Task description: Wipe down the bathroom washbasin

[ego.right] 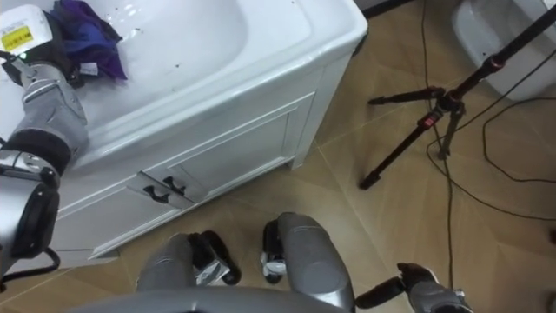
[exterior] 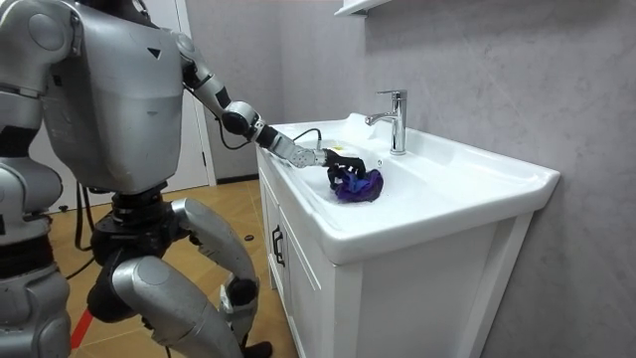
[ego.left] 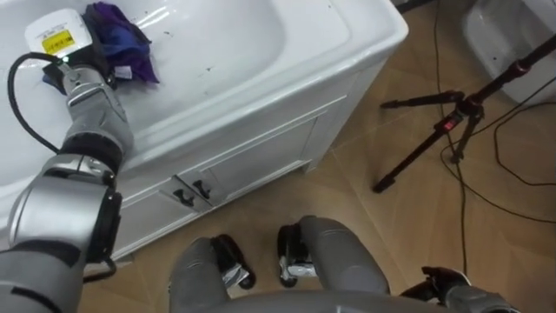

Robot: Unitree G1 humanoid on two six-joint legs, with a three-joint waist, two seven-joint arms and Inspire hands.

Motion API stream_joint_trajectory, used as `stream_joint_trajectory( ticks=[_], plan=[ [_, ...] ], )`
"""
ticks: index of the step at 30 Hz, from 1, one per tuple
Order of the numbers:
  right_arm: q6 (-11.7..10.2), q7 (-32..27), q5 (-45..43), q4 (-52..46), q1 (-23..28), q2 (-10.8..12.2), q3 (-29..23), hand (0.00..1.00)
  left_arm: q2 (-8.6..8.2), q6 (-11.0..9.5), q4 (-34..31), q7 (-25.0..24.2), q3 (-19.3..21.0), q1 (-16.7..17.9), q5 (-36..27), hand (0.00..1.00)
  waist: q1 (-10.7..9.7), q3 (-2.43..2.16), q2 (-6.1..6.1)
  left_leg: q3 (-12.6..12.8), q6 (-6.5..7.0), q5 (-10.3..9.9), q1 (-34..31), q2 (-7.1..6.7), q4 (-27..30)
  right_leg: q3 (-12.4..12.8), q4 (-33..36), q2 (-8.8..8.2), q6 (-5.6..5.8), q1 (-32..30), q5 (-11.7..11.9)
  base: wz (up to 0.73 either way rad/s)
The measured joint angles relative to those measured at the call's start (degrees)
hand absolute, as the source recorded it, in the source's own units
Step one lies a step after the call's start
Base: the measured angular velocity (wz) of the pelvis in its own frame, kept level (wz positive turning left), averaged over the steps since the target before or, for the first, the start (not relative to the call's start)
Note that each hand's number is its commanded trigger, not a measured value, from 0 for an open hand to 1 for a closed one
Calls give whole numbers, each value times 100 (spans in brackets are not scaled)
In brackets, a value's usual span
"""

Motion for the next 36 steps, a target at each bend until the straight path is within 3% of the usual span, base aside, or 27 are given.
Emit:
stream_joint_trajectory(
  ticks=[4,10,17,29,36],
  plan=[
    [-13,10,-20,17,42,-3,-5,0,-138,-31,-1,-36,-48,-199,-302,100,-138,13,12,25,29,-17,-4,3,14,-24,3,-29,20,-7,4,2],
    [-142,43,1,77,38,-15,-11,0,-136,-135,-216,-170,-270,-227,-355,100,-146,57,81,106,31,-18,-5,17,0,-16,1,-54,49,-76,8,-1],
    [-188,80,3,94,15,-59,-5,0,-215,-457,-363,-223,-653,-283,-582,100,-234,81,239,168,31,-18,64,15,-9,78,23,-42,58,-77,4,-8],
    [-275,183,32,193,-21,-193,56,0,-414,-688,-376,-284,-666,-401,-811,100,-288,108,292,191,52,-29,117,-6,-6,41,124,-111,97,-46,-80,4],
    [-288,192,30,208,-43,-224,48,0,-493,-775,-405,-330,-760,-489,-1265,100,-304,115,320,240,58,-30,173,-3,-2,28,158,-153,105,6,-118,3]
  ],
)
